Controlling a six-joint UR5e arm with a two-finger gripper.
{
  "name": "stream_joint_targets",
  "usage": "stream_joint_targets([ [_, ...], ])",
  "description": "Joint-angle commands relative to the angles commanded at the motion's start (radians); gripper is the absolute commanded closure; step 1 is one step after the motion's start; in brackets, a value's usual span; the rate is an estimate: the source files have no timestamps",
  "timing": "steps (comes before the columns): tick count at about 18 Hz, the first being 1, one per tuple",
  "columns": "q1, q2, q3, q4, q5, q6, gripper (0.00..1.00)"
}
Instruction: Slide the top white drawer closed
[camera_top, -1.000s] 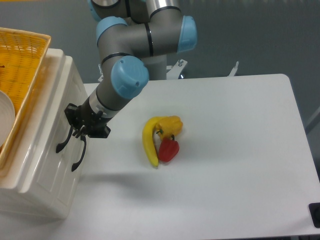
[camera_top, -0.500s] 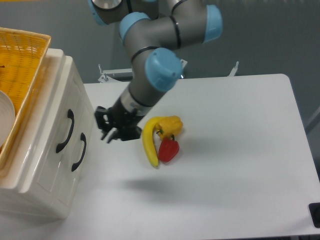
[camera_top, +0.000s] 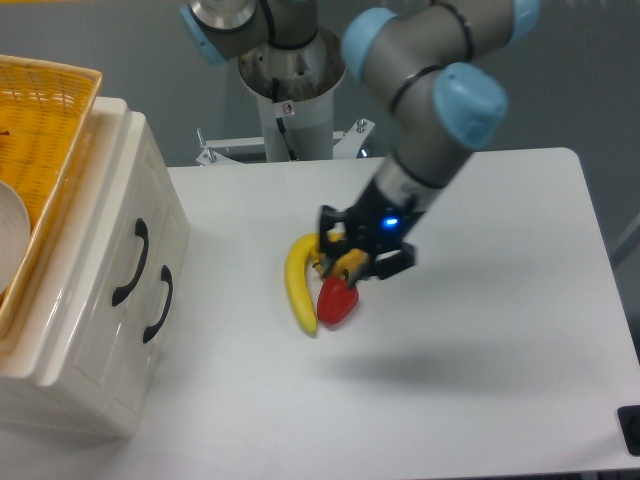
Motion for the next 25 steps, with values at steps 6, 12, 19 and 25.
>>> stream_joint_targets([
  [6, 0.115, -0.075, 0.012, 0.089, 0.083, 0.239, 0.31],
  [12, 0.103, -0.172, 0.038, 0.219, 0.331, 0.378, 0.0],
  [19, 0.114, -0.258, 0.087, 0.236, 0.427, 0.6, 0.0],
  [25, 0.111, -0.269, 0.106, 0.261, 0.428, 0.603, 0.0],
])
